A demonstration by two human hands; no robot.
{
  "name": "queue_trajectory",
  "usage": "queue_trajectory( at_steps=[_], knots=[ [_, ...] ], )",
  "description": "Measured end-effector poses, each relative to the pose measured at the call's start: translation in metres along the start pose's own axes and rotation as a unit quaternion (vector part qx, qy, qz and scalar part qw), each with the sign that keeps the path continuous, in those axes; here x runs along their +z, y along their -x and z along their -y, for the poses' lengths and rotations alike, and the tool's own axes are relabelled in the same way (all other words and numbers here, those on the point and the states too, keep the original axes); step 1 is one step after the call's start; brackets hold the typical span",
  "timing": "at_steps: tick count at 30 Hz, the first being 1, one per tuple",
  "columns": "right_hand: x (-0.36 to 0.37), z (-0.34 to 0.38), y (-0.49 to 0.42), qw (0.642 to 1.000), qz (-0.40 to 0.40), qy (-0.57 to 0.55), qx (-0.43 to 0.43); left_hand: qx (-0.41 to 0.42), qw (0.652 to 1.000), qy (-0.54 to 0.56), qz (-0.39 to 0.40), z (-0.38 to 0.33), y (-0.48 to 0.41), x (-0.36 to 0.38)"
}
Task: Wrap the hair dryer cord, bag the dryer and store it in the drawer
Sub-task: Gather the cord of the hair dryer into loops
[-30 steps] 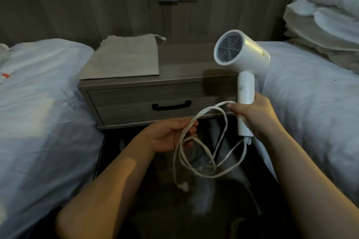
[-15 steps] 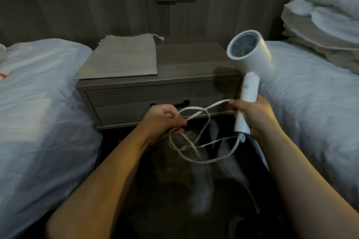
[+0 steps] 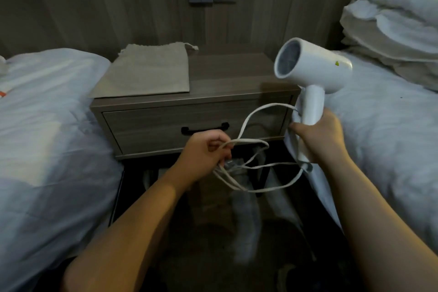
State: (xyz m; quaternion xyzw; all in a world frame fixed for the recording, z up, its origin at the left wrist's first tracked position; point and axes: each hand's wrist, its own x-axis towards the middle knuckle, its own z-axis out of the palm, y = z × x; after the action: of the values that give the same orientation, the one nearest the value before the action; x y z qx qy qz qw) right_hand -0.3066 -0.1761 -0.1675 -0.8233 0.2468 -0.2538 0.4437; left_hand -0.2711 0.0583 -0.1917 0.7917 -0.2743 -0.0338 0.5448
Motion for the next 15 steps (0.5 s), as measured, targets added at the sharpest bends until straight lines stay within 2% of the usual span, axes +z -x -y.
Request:
queue_trajectory(
  at_steps=[2,5,9,12,15],
  knots=[
    [0.001,0.004,0.003,0.996,-0.007,0.081,-0.041,0.017,0.998,-0.055,-0.027,-0.002,0.001,0.002],
    [0.002,0.010,0.006,0.990,-0.019,0.112,-0.080,0.028,0.985,-0.166,-0.034,-0.006,0.001,0.005],
    [0.005,0.013,0.009,0.994,0.020,0.085,-0.073,-0.011,0.967,-0.249,0.047,-0.002,0.000,0.005],
    [0.009,0.012,0.013,0.990,0.095,0.051,-0.091,0.061,0.943,-0.319,0.074,0.002,0.002,0.012],
    [0.016,0.012,0.021,0.969,0.211,0.060,-0.117,0.144,0.943,-0.300,0.000,0.003,0.003,0.018]
  ],
)
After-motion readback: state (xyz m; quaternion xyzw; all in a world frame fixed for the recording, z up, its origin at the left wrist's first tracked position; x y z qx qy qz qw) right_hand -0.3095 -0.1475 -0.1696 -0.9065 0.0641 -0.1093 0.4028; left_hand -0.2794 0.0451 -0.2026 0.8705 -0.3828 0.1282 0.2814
